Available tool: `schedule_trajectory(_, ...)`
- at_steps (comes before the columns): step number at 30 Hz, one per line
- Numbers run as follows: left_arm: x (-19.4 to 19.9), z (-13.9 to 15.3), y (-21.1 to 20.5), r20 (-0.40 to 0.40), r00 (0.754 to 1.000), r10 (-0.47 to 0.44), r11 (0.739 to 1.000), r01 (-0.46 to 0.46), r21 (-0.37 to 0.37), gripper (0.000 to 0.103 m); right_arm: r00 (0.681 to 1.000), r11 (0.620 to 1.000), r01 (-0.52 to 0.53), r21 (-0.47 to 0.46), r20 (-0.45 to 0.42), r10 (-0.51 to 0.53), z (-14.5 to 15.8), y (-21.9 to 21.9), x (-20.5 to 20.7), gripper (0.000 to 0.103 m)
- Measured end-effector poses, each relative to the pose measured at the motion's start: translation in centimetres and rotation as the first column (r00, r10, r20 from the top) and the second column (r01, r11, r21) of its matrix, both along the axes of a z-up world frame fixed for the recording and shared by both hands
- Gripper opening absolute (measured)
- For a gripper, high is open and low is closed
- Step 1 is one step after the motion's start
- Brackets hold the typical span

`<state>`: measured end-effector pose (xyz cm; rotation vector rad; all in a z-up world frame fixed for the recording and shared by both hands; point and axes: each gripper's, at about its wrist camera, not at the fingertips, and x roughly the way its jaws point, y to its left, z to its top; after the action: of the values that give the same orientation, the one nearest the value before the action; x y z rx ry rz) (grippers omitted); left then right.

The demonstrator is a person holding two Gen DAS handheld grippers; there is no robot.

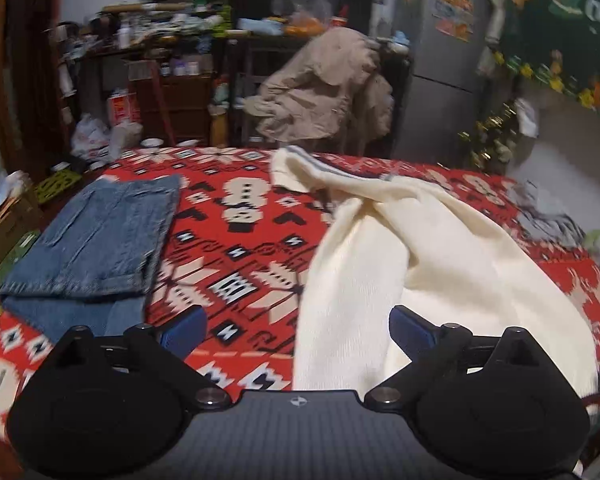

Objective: Fold clothes

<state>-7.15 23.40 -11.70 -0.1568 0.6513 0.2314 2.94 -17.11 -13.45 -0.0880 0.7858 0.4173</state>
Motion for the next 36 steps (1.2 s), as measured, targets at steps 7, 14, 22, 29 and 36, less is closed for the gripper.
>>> schedule_trajectory(7, 3.1, -0.5, 0.4, 0.025, 0.996, -0.088, 0.992, 0.090, -0.088, 0.101, 0.988, 0.996, 0.017, -0.090, 0.156, -0.002, 1.6, 2.4, 1.1, 0.102)
schedule_trajectory(14, 6.7, -1.0, 1.2, 0.039, 0.994, -0.101, 0.987, 0.105, -0.124, 0.087, 0.977, 0.992, -0.071, -0.106, 0.193, 0.091, 3.0, 5.3, 2.9, 0.102)
schedule_trajectory(22, 13.0, -3.3, 2.5, -0.051, 0.986, -0.159, 0.984, 0.155, -0.084, 0.050, 0.989, 0.996, -0.079, -0.040, 0.123, 0.084, 3.0, 7.5, 7.0, 0.102)
schedule_trajectory(29, 18.0, -5.0, 3.9, -0.088, 0.974, -0.209, 0.962, 0.188, -0.199, 0.007, 0.991, 0.995, -0.104, 0.001, 0.081, 0.103, 2.5, 9.7, 11.4, 0.099)
schedule_trajectory(36, 17.4, -4.6, 4.8, -0.083, 0.979, -0.187, 0.976, 0.175, -0.130, 0.004, 0.978, 0.978, -0.207, 0.004, 0.023, 0.207, 1.0, 14.3, 16.4, 0.064)
